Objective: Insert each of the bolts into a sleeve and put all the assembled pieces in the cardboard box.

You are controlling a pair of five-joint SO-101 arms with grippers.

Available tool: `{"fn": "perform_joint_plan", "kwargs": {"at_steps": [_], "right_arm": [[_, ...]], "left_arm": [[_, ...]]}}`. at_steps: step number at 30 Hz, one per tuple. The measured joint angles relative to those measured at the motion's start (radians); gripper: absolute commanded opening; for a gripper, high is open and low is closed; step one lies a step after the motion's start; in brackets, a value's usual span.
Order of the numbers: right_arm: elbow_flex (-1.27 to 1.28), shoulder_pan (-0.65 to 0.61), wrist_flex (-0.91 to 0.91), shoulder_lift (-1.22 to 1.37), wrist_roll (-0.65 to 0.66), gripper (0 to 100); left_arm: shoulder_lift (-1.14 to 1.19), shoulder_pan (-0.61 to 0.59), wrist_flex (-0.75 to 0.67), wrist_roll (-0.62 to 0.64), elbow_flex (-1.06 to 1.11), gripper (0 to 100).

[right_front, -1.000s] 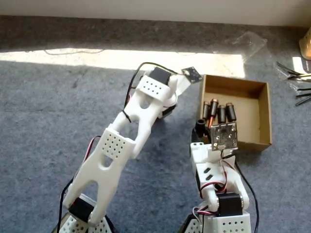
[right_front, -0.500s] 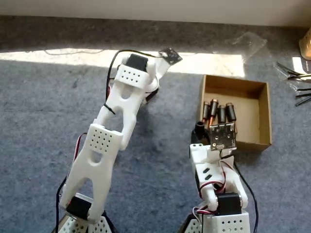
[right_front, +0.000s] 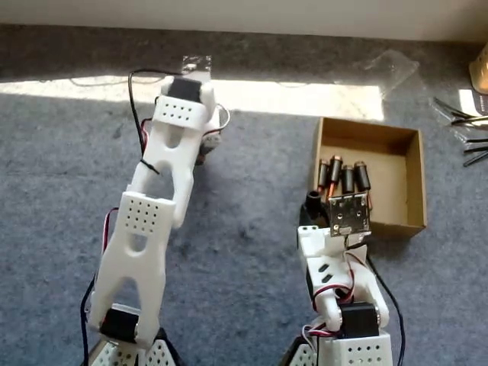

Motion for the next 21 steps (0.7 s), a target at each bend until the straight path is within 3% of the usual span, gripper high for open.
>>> {"fn": "perform_joint_plan", "kwargs": {"at_steps": [7, 16, 21], "right_arm": [[0.0, 0.0, 0.0, 0.0, 0.0, 0.5], [0.0, 0.0, 0.0, 0.0, 0.0, 0.5], [0.0, 0.0, 0.0, 0.0, 0.0, 0.5]], "left_arm": [[-0.055, -0.034, 0.002, 0.018, 0.15, 1], [-0.37, -0.032, 0.005, 0.012, 0.505, 1], [-0.505, -0.034, 0.005, -0.192, 0.712, 1]]}}
